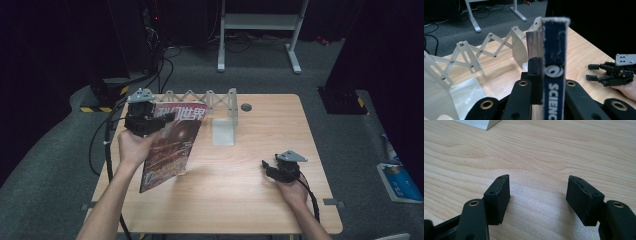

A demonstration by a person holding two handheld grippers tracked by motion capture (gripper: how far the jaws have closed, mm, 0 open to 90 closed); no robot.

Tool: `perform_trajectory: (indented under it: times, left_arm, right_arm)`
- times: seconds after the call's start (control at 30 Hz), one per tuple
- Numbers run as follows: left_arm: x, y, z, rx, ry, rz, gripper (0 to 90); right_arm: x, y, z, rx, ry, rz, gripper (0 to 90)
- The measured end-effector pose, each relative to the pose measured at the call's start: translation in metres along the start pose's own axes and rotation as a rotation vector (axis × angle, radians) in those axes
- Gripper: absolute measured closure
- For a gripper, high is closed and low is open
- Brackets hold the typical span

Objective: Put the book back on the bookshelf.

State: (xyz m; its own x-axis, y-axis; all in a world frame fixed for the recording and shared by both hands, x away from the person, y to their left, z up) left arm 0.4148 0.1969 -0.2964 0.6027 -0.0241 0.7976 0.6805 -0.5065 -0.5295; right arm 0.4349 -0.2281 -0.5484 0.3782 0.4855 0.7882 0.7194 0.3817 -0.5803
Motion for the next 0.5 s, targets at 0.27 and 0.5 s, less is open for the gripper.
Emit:
perform_trajectory:
  times: [0.27,0.5]
  left_arm:
    - [0.002,-0.008,0.009,0.033,-0.010,-0.019,83.9]
    - [0.003,-0.011,0.013,0.054,-0.015,-0.035,83.9]
  right_arm:
    - [0.000,0.000,0.000,0.004,-0.004,-0.002,35.6]
    - [0.000,0.000,0.000,0.006,-0.006,-0.003,35.6]
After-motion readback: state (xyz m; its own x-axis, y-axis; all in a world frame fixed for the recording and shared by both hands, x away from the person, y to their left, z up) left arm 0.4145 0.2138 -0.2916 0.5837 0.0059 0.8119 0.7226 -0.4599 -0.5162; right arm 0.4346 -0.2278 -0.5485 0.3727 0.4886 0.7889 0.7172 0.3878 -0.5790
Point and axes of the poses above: each handheld gripper's, and its own axes: y roughly forward along the jaws, x roughly out of its top, z roughly to its left, the point moved 2 cm from there along y, roughly forward along the jaws, and after that the axes turned 13 degrees about -y, right-handed, at the moved point
